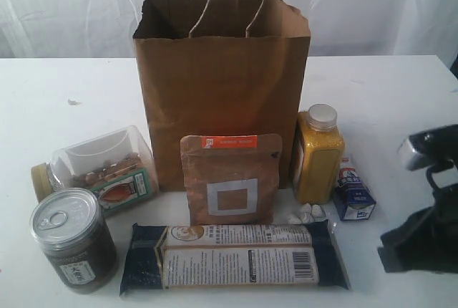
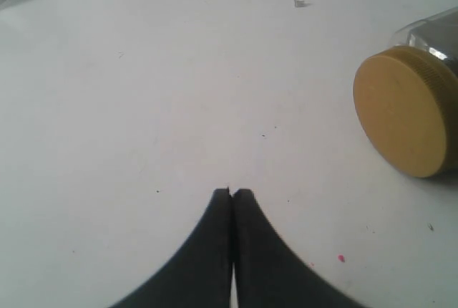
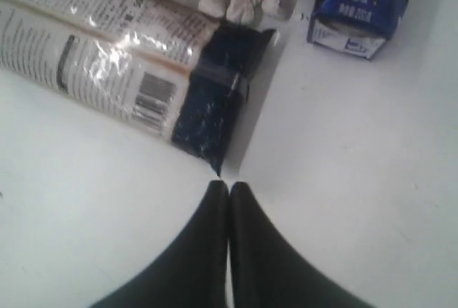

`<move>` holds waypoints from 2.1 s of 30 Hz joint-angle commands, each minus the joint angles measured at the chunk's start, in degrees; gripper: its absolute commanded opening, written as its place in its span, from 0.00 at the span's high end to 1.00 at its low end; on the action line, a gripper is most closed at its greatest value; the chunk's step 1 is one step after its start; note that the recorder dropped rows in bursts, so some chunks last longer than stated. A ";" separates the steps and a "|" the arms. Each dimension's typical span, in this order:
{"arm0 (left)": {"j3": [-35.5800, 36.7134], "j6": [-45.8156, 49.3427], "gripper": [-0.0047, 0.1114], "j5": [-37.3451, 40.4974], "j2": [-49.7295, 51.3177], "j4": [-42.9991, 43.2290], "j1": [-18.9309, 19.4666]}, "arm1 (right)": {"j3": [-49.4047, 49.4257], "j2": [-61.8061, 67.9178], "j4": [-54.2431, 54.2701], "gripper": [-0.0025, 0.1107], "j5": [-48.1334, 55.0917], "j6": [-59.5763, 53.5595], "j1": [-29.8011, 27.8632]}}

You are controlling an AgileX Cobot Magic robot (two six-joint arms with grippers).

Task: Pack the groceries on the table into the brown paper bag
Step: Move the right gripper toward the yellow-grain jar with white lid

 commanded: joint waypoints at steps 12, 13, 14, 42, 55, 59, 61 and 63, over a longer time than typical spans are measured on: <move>0.21 0.10 0.96 -0.03 -0.27 -0.14 -0.13 | 1.07 1.72 17.03 0.46 -4.74 -20.50 0.25; 0.21 0.10 0.96 -0.03 -0.27 -0.14 -0.13 | 1.22 1.72 17.35 0.41 -6.14 -20.50 0.25; 0.21 0.10 0.96 -0.03 -0.27 -0.14 -0.13 | 1.22 1.72 17.61 0.37 -7.41 -20.50 0.25; 0.21 0.10 0.96 -0.03 -0.27 -0.14 -0.13 | -5.67 3.56 24.60 0.33 -17.03 -18.98 0.25; 0.21 0.10 0.96 -0.03 -0.27 -0.14 -0.13 | -10.28 14.52 22.15 0.33 -19.18 -19.20 5.65; 0.21 0.10 0.96 -0.03 -0.27 -0.14 -0.13 | -10.28 15.77 21.08 0.33 -22.42 -19.20 5.65; 0.21 0.10 0.96 -0.03 -0.27 -0.14 -0.13 | -10.28 16.69 20.86 0.33 -24.01 -19.20 5.65; 0.21 0.10 0.96 -0.03 -0.27 -0.14 -0.13 | -10.39 17.94 20.08 0.33 -25.36 -19.20 5.65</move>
